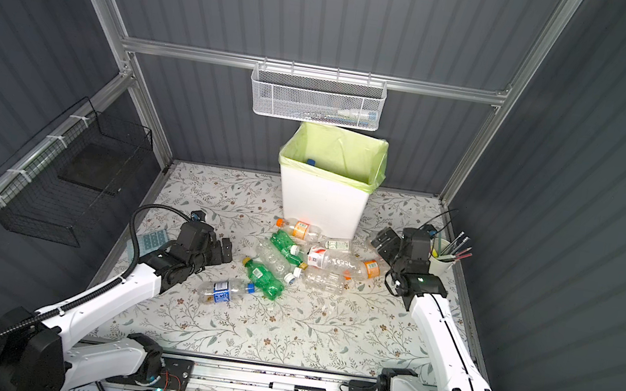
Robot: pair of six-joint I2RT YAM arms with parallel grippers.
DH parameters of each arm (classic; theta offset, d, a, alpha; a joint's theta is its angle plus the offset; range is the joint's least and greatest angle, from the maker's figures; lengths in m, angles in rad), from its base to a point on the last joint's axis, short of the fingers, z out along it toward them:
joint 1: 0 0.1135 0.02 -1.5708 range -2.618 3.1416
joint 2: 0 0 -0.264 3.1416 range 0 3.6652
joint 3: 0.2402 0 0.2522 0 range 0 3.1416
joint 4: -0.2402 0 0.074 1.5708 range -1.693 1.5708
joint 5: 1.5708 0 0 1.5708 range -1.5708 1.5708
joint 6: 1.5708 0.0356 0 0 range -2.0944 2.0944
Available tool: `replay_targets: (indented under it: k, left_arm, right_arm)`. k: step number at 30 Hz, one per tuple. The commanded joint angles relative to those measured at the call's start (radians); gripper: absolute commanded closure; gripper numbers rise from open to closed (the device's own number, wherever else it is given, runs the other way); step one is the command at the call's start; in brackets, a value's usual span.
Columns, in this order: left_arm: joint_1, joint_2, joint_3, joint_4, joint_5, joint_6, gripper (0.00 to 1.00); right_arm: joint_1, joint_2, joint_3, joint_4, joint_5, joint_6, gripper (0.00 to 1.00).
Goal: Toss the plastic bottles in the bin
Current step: 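Lower the right gripper onto a clear orange-labelled bottle and grasp it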
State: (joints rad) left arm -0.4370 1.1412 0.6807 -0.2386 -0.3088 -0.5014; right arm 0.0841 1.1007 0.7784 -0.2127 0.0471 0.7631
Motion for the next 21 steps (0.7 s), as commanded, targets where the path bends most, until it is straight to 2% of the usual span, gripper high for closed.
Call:
replay_targets:
  k: [1,7,14,21]
  left_arm:
    - [0.004,-0.013,0.006,0.000,0.014,0.006,0.00]
    - [0.005,-0.024,-0.009,-0.004,0.014,0.006,0.00]
    - [0.004,-0.021,-0.013,0.004,0.019,-0.003,0.00]
    - [0.004,-0.031,-0.007,-0.010,0.011,0.004,0.00]
  right_arm:
    - [-0.010,0.010,-0.061,0.047,-0.061,0.103,0.01]
    - [-0.009,0.056,-0.123,0.101,-0.167,0.154,0.03]
    - [-0.012,0.043,-0.194,0.122,-0.141,0.222,0.02]
    - [-0.014,0.174,-0.157,0.163,-0.179,0.228,0.06]
